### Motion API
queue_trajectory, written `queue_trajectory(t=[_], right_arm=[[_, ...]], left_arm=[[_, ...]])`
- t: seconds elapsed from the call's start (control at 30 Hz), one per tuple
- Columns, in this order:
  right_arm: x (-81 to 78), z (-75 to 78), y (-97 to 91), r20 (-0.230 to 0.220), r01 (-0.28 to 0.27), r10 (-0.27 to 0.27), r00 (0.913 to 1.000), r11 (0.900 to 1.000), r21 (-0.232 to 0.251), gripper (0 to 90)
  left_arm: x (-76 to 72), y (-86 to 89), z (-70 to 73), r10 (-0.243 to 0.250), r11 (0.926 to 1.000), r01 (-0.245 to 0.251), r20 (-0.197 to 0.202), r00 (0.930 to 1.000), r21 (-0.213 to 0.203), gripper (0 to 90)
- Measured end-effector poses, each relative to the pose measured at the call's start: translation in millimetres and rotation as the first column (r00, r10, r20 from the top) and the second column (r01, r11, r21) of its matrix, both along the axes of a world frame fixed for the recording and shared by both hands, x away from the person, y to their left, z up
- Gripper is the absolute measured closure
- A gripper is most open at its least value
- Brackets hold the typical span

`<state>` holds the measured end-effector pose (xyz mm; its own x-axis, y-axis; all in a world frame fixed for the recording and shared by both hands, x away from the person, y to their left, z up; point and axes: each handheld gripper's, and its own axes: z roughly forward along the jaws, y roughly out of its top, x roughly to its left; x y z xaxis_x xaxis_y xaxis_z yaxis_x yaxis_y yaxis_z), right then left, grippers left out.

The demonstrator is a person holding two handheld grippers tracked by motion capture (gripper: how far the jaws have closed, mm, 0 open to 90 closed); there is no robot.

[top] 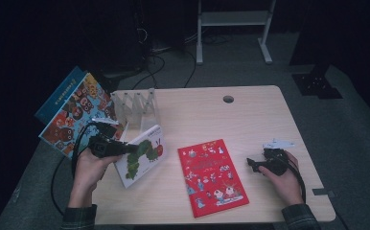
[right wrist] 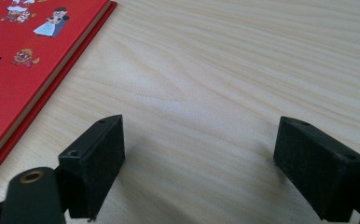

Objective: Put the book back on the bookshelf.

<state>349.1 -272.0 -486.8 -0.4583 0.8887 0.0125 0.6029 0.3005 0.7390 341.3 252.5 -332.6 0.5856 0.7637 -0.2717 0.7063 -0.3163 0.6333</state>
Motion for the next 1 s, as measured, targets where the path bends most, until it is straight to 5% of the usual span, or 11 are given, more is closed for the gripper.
queue_trajectory(t=[0.43, 1.0], right_arm=[[0.2, 0.1, -0.2, -0.001, 0.002, -0.002, 1.0000, 1.0000, 0.000, 15.4], [0.6, 0.1, -0.3, -0.002, 0.004, -0.004, 1.0000, 1.0000, -0.001, 15.3]], left_arm=[[14.4, 17.7, -1.0, 0.097, 0.9946, -0.100, 0.082, 0.9919, 0.031, 75.9], [52.2, -3.0, -15.9, 0.163, 0.9825, -0.176, 0.179, 0.9704, 0.061, 76.0]])
